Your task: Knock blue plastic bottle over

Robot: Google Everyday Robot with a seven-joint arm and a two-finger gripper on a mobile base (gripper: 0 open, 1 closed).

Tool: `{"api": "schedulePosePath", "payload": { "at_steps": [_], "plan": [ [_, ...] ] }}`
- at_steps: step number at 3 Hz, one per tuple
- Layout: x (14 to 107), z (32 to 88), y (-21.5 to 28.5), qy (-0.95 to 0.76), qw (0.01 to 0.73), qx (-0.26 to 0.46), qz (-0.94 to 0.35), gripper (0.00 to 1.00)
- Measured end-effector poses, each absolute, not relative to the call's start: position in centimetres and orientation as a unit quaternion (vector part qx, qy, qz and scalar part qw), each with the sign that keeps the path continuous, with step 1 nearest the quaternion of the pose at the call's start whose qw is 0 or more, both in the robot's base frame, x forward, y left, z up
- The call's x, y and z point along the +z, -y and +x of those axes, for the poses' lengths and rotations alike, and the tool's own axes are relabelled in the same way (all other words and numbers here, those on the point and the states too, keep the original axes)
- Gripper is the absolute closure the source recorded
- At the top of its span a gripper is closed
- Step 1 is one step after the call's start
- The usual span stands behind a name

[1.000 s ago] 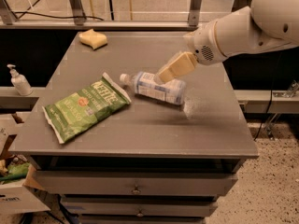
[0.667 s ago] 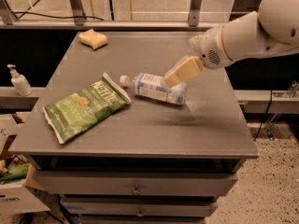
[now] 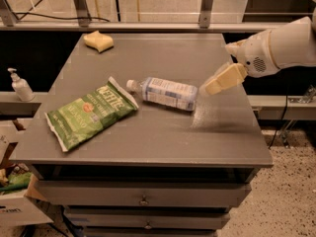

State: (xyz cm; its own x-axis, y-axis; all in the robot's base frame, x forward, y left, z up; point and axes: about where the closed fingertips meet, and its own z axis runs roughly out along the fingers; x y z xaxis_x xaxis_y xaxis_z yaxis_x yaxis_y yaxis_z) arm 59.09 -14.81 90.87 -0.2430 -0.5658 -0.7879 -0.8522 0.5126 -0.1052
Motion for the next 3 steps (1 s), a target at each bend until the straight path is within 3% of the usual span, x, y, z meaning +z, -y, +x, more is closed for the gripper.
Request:
{"api": "schedulePosePath", "payload": {
  "at_steps": [2,3],
  "plan": [
    [90.5,57.6,21.6,-0.781,0.392,0.178,-0.453,0.0],
    [90.5,57.6,21.6,-0.781,0.392,0.178,-0.453,0.0]
  ]
}}
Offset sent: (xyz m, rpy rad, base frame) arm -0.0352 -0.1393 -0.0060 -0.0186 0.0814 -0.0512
